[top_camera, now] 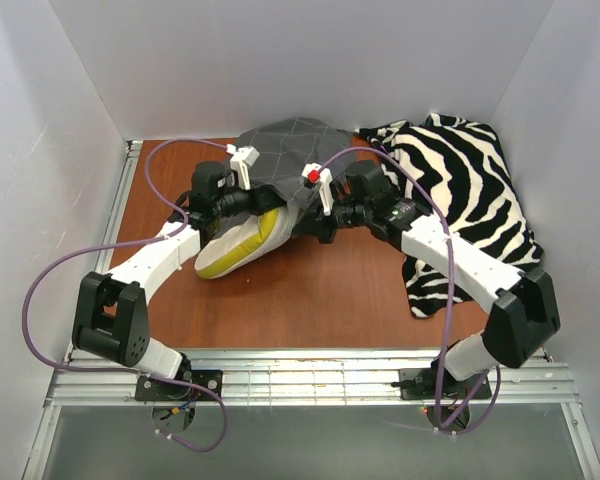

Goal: Put the pillow into the pillowcase

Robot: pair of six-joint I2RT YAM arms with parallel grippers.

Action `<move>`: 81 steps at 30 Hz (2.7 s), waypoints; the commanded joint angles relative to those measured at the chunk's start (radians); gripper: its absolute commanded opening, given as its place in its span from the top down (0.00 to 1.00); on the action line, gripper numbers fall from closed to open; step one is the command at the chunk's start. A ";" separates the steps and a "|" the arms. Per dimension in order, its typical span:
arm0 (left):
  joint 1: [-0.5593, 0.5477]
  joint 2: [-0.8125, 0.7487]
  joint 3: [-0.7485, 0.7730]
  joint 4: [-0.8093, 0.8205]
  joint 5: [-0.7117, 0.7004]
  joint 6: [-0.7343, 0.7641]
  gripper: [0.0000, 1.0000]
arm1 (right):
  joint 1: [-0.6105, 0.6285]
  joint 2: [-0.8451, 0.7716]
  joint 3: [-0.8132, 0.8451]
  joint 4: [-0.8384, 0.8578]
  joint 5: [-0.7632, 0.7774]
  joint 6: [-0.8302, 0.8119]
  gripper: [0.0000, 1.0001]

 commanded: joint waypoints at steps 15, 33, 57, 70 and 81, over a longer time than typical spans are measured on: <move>-0.221 0.056 -0.192 0.070 -0.691 0.123 1.00 | 0.108 -0.333 -0.302 0.191 -0.283 0.216 0.99; 0.058 -0.283 0.053 -1.009 0.071 0.898 0.13 | 0.025 -0.332 -0.523 0.047 -0.020 0.045 0.99; 0.068 0.025 -0.032 -0.103 -0.424 0.501 1.00 | 0.183 -0.215 -0.068 -0.082 -0.392 0.081 0.99; 0.020 -0.048 -0.238 -0.069 -0.550 0.821 1.00 | -0.023 -0.111 -0.313 -0.407 -0.371 -0.311 0.86; 0.147 -0.274 -0.076 -0.745 0.121 1.021 0.29 | 0.032 -0.060 0.225 -0.484 -0.054 -0.127 0.37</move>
